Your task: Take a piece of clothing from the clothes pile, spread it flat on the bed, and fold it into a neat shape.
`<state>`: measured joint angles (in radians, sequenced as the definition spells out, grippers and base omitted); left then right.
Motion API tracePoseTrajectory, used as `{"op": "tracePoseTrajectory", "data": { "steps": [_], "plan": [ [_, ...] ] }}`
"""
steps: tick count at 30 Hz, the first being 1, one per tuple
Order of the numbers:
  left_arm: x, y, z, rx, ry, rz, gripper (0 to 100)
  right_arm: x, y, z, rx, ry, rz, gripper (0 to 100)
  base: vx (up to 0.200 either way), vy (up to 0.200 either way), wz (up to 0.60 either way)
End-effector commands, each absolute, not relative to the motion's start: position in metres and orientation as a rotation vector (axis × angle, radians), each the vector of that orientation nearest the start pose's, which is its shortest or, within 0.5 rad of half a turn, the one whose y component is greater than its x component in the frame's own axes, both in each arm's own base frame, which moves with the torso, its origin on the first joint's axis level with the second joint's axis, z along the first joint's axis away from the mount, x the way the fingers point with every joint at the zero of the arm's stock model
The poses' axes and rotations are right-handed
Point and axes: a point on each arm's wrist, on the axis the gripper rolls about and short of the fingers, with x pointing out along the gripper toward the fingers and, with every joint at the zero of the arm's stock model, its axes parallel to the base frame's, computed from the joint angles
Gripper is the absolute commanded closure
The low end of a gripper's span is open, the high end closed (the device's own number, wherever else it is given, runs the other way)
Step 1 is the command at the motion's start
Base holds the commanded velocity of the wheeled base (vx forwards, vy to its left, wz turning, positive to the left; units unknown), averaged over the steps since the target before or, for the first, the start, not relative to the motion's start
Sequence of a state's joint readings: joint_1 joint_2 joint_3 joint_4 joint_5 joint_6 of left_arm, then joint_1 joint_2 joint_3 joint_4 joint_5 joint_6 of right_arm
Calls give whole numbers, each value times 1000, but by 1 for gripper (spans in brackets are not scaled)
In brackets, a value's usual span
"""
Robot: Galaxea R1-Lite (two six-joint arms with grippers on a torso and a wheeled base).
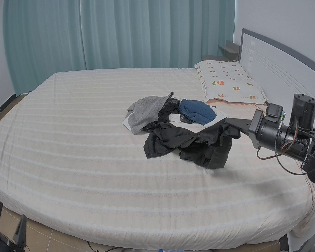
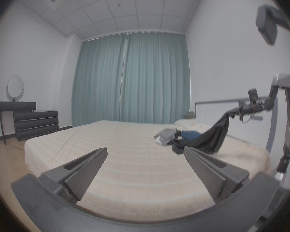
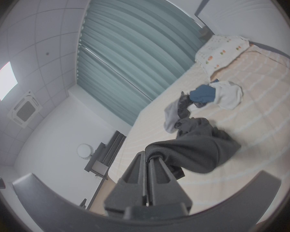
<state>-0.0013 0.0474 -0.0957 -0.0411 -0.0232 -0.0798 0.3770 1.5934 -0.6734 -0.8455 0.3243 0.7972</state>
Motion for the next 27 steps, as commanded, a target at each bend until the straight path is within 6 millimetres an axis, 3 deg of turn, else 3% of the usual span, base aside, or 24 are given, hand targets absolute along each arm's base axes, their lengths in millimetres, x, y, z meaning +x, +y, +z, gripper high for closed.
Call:
{"op": "tracePoseTrajectory", "data": {
  "steps": [1,7,8,9,13,19,23,27],
  "plan": [
    [-9,-3,193,-155,-94,-171,0,229,102,242,760,213,753,100,0,0,0],
    [49,-6,182,-136,211,-212,0,219,110,241,758,229,784,100,0,0,0],
    [50,-6,182,-135,217,-214,0,219,110,241,757,231,785,100,0,0,0],
    [74,-11,178,-140,294,-258,0,219,111,241,757,250,781,100,0,0,0],
    [107,-25,170,-138,387,-344,0,223,113,242,756,281,761,100,0,0,0],
    [176,-64,133,-95,584,-448,0,228,115,252,759,257,721,100,0,0,0],
    [218,-81,95,-85,671,-438,0,229,118,254,760,268,727,100,0,0,0],
    [246,-97,74,-90,659,-421,0,231,120,255,760,265,730,100,0,0,0]
  ]
}}
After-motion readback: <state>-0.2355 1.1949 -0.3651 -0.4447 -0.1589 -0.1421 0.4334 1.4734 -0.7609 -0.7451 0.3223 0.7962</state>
